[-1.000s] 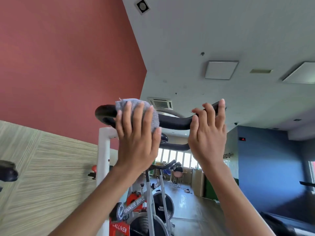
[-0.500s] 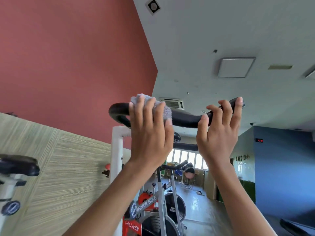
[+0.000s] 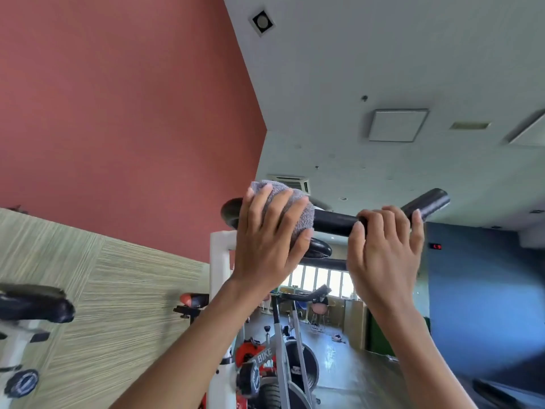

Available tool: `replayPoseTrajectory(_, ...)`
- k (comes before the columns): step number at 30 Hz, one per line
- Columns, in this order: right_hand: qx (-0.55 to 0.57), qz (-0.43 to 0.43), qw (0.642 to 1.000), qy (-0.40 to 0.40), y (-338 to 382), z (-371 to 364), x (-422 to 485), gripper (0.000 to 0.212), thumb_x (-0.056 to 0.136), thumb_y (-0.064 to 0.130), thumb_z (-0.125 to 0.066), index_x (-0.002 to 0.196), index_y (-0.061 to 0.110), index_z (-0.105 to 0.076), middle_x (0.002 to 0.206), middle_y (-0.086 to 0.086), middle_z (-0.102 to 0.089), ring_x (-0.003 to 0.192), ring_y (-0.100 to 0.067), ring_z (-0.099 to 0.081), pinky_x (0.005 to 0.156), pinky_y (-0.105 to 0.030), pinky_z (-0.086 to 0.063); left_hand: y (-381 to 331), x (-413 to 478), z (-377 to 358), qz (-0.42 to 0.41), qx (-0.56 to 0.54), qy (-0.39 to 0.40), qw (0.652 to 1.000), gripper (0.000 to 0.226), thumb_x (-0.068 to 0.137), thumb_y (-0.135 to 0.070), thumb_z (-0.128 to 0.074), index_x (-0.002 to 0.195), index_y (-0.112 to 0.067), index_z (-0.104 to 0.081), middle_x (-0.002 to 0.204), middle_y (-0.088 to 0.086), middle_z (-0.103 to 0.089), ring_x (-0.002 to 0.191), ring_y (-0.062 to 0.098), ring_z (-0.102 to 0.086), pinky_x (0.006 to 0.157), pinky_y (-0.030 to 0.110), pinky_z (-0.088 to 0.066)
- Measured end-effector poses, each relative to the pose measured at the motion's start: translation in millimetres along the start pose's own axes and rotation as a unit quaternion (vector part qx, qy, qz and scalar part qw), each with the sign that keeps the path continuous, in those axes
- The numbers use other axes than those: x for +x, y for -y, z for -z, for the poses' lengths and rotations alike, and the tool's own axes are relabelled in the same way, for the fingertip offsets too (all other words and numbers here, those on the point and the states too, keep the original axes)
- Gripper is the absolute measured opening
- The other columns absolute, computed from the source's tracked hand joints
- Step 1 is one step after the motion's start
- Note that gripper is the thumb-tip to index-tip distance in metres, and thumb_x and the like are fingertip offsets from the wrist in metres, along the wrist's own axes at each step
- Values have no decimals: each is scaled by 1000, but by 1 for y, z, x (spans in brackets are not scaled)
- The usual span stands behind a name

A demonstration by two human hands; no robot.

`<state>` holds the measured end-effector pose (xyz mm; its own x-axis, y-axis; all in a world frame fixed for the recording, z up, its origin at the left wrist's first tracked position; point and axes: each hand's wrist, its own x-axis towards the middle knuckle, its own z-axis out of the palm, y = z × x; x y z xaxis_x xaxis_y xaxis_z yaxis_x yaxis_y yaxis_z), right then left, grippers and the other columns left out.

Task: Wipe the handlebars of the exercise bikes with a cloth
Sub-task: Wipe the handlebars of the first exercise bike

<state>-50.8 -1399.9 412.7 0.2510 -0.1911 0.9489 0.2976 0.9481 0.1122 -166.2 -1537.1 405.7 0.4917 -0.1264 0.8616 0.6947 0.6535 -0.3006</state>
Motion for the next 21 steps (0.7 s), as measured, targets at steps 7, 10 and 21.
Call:
replayPoseTrajectory(7,-9,-51,999,4,20,2,5,39,95,33,-28,88,11,-58,90,-4,-61,102,-25,-47,117,-40,-17,62,-20,4,194,-233,-74,950,47,102,-47,-23,130,-15,-41,124,3,-45,112,22,-47,96,35,-41)
replayPoseTrajectory(10,-10,-72,997,-16,31,-8,1,35,96,30,-28,90,10,-56,89,-5,-57,101,-28,-47,119,-44,-15,57,-23,-6,196,-283,-105,933,44,102,-42,-26,133,-13,-38,129,6,-42,117,22,-43,102,36,-37)
replayPoseTrajectory(21,-9,-100,992,-76,62,-30,-5,48,93,42,-34,104,2,-58,103,-16,-56,111,-35,-45,116,-52,-15,60,-41,-44,235,-363,-183,883,46,101,-45,-32,139,-19,-29,140,6,-32,134,16,-32,111,47,-34)
